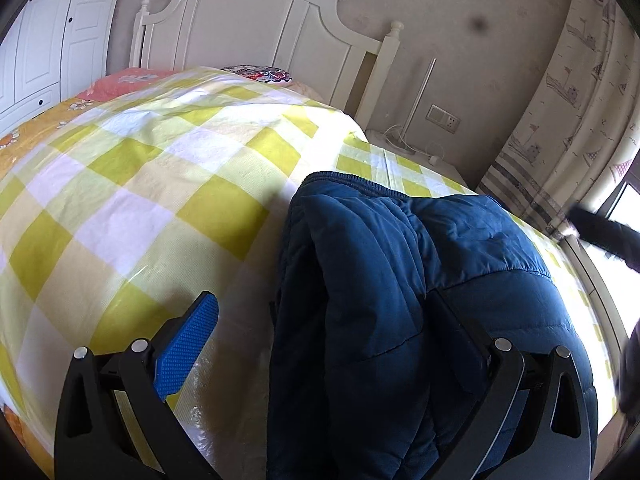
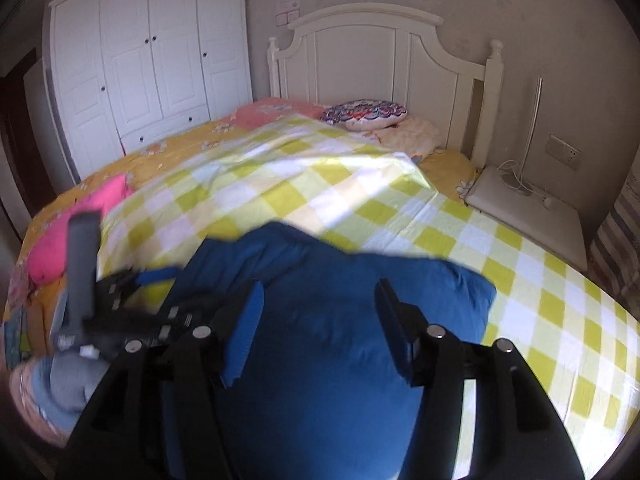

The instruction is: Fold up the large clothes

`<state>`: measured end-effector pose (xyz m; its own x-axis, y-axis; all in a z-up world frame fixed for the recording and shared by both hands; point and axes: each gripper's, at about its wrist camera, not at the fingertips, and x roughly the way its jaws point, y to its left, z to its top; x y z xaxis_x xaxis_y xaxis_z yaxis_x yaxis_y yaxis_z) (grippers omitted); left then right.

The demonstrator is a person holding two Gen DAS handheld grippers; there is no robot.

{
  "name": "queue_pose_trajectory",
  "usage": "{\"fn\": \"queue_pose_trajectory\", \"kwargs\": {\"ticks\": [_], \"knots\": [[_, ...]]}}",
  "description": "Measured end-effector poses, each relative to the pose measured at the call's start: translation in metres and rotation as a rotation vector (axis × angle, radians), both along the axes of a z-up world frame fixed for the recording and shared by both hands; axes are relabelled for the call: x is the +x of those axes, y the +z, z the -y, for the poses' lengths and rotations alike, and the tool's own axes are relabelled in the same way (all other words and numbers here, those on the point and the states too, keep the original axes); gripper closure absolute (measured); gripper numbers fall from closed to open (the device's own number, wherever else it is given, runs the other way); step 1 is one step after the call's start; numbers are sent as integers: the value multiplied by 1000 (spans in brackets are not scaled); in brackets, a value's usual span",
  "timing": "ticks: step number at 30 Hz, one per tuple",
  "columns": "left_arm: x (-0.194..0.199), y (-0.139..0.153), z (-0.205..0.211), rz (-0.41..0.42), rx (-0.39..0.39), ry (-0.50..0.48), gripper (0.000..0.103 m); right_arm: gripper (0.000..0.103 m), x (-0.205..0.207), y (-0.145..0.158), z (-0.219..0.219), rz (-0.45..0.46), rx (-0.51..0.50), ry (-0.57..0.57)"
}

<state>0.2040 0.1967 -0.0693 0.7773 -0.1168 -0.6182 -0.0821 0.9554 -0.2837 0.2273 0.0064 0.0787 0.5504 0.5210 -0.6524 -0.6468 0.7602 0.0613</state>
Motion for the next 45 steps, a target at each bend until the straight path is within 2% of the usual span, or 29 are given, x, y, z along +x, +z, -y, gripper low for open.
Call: {"fn": "queue_pose_trajectory", "kwargs": {"ticks": [2,4,5,6,7,10,15,18,19,21,22,24,26,28,31,32,36,37,40,45], "knots": [[0,0,0,0,2,1,4,36,-24,-13,-1,0,-34,28],[0,0,0,0,6,3,4,33,-37,-40,-10,-35,-82,55],[0,0,0,-3,12,8,4,31,-45,-59,-17,0,-106,38],[1,-1,1,-7,14,6,4,31,-49,-65,-17,29,-90,31],[1,-2,0,-10,6,1,4,31,-48,-68,-14,17,-72,29],[2,0,2,-14,19,3,4,31,-45,-68,-11,-2,-63,33],[2,-1,1,-15,16,5,4,32,-66,-53,-20,44,-143,-15],[1,0,1,-13,18,7,4,31,-98,-39,-18,86,-112,55],[2,-1,1,-15,18,5,4,30,-103,-40,-17,89,-124,63],[1,0,2,-11,25,3,4,27,-112,-62,-19,74,-170,65],[1,0,3,-9,30,5,4,26,-114,-66,-17,91,-142,57],[1,1,4,-10,36,4,4,26,-113,-69,-9,65,-84,41],[3,2,5,-29,40,-7,4,27,-116,-61,-8,50,-102,50],[9,0,-1,-92,2,-68,4,27,-115,-50,1,20,-73,41],[7,-4,-23,-158,-134,-137,4,14,-110,-46,31,-34,18,-25],[3,-8,-31,-181,-193,-154,4,13,-109,-47,40,-51,35,-50],[-17,-23,-43,-229,-341,-236,4,13,-93,-64,82,-213,206,-135],[-21,-27,-45,-236,-365,-251,4,11,-87,-71,91,-274,272,-148],[-33,-41,-51,-245,-424,-288,4,4,-74,-90,99,-395,368,-138],[-39,-50,-50,-245,-475,-345,4,2,-71,-104,95,-472,425,-118]]}}
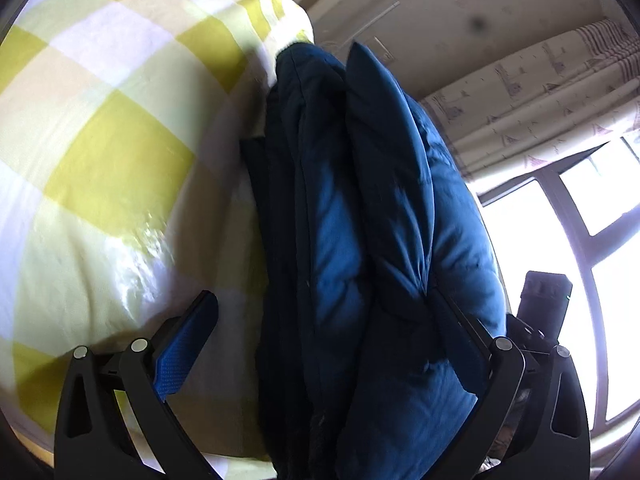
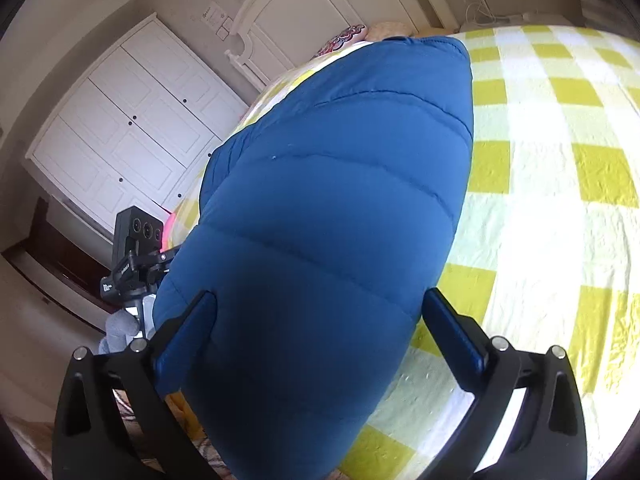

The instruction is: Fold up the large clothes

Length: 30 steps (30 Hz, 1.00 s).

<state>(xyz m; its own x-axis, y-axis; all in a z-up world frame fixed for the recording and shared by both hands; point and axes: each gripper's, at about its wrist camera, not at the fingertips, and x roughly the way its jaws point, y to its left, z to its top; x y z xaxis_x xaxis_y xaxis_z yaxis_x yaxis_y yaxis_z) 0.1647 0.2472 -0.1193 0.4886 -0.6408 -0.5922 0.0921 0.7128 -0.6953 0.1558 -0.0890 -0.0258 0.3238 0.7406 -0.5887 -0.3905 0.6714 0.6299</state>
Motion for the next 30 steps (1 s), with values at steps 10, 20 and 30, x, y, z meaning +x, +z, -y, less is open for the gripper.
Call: {"fn": "queue_pose_trajectory", "kwargs": {"ticks": [10,20,30], "knots": [[26,7,21,-109,-21,-219,4,2,19,-10,0,-51,42,32],[37,-4,28,-105,-147,-307,4,2,25,-11,3,-70,48,63],[7,0,40,60,-191,-258,17,32,3,3,-6,143,-10,35]]}}
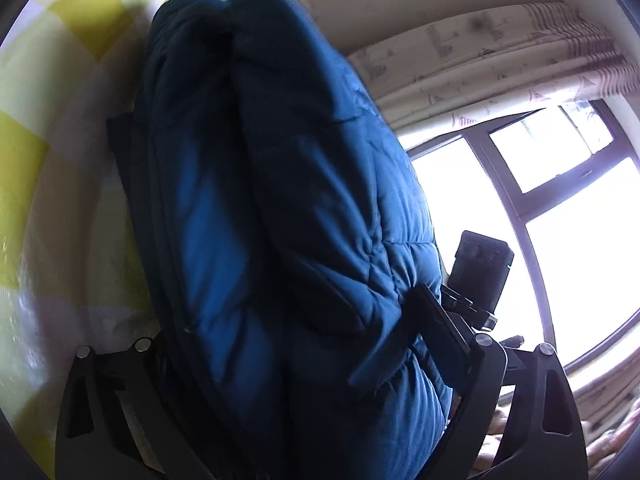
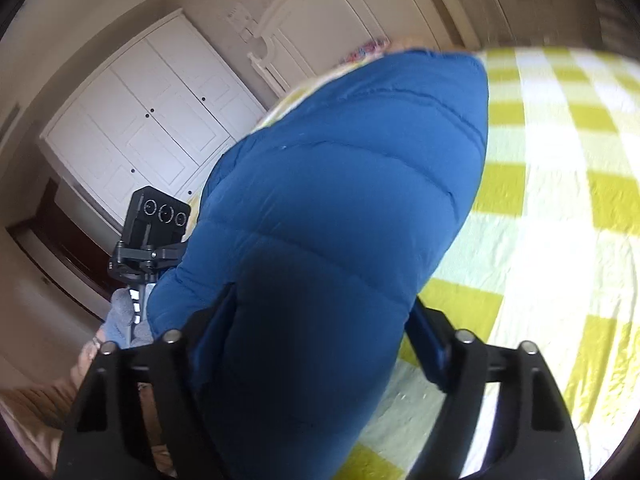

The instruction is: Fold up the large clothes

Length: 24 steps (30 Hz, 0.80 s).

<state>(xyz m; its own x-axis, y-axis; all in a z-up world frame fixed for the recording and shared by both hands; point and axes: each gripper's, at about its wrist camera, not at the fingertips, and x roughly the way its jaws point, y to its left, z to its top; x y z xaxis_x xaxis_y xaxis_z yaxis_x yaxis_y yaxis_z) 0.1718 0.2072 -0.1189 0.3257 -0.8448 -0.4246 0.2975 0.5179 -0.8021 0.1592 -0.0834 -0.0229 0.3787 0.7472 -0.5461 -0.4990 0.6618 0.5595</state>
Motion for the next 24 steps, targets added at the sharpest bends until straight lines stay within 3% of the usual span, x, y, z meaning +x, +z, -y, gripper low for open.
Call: {"fn": "queue_pose_trajectory", "kwargs": {"ticks": [3,6,9,13,17,18,20,21,22,24], "knots": [[-3,14,12,50,-67,21,20,43,-10,20,-3,141,-76,-46],[5,42,47,154,-11,11,21,47,-9,46,8,265,-117,-90],[38,74,79,230,-25,-2,21,48,8,77,41,369,-111,-153],[106,112,128,291,-24,-46,22,47,41,105,86,419,-112,-259],[177,111,180,266,57,-78,19,42,101,101,144,353,-118,-374],[201,94,198,204,110,-77,17,40,116,90,157,304,-126,-392],[234,47,224,26,235,-73,15,37,148,44,179,117,-169,-451],[239,29,234,-3,280,-73,6,27,158,19,184,23,-224,-470],[237,25,234,15,245,-66,5,26,155,-2,195,1,-180,-513],[233,21,228,10,202,-51,5,22,147,-8,206,-1,-93,-510]]}}
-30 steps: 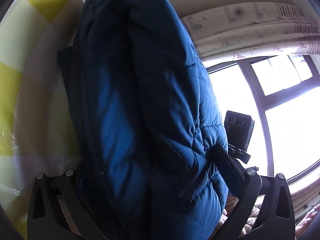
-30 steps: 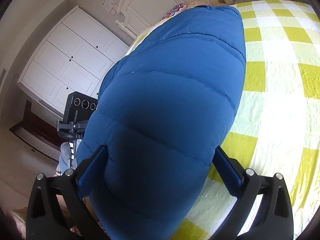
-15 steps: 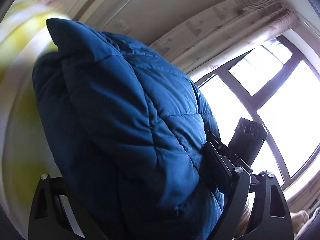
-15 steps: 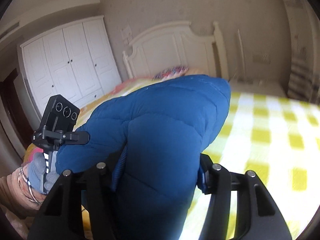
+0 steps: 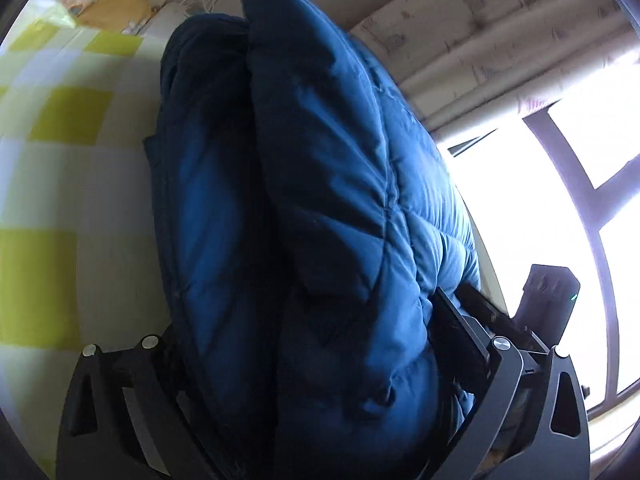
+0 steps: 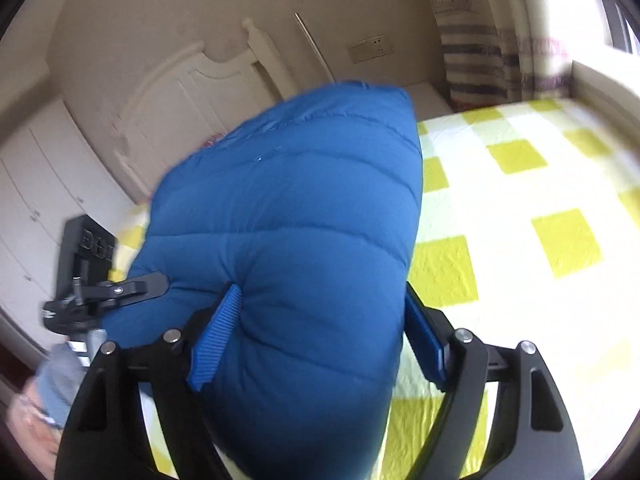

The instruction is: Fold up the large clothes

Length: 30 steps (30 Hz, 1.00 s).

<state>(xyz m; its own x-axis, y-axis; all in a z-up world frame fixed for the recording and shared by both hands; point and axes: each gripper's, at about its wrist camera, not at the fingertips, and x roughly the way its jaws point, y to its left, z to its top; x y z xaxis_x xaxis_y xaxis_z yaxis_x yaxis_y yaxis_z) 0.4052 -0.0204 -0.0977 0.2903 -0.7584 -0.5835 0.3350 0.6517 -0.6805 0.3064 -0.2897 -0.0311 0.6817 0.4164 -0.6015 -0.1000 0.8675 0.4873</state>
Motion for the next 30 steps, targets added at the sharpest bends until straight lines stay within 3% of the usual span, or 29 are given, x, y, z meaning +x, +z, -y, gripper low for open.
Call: {"fn": "queue_pose_trajectory", "kwargs": {"ticks": [3,5,8,10,13,14,16,18,20,22,25,28,30], "knots": [[-13,2,-14,22,25,14,5,19,-13,13,0,28,-76,-32],[-20,12,-19,42,37,36,5,19,-27,31,0,93,-143,-74],[-48,34,-33,147,99,152,5,19,-51,53,-34,201,-203,-16],[-74,47,-43,217,166,264,5,13,-51,45,-65,182,-296,80],[-128,73,-55,344,269,418,5,10,-62,30,-112,135,-608,162],[-146,84,-61,395,301,441,4,12,-70,33,-116,115,-626,181],[-198,120,-62,565,369,504,4,13,-98,48,-113,138,-571,214],[-249,151,-53,721,416,597,4,11,-140,80,-99,259,-487,189],[-290,177,-42,843,471,690,4,2,-183,111,-82,397,-458,110],[-317,195,-31,915,498,725,4,2,-227,137,-69,529,-436,29],[-341,204,-16,971,504,695,4,2,-264,153,-64,600,-456,-70],[-348,192,7,934,514,638,4,2,-275,141,-65,563,-468,-111],[-343,172,22,889,558,656,4,2,-268,119,-70,509,-460,-121]]}}
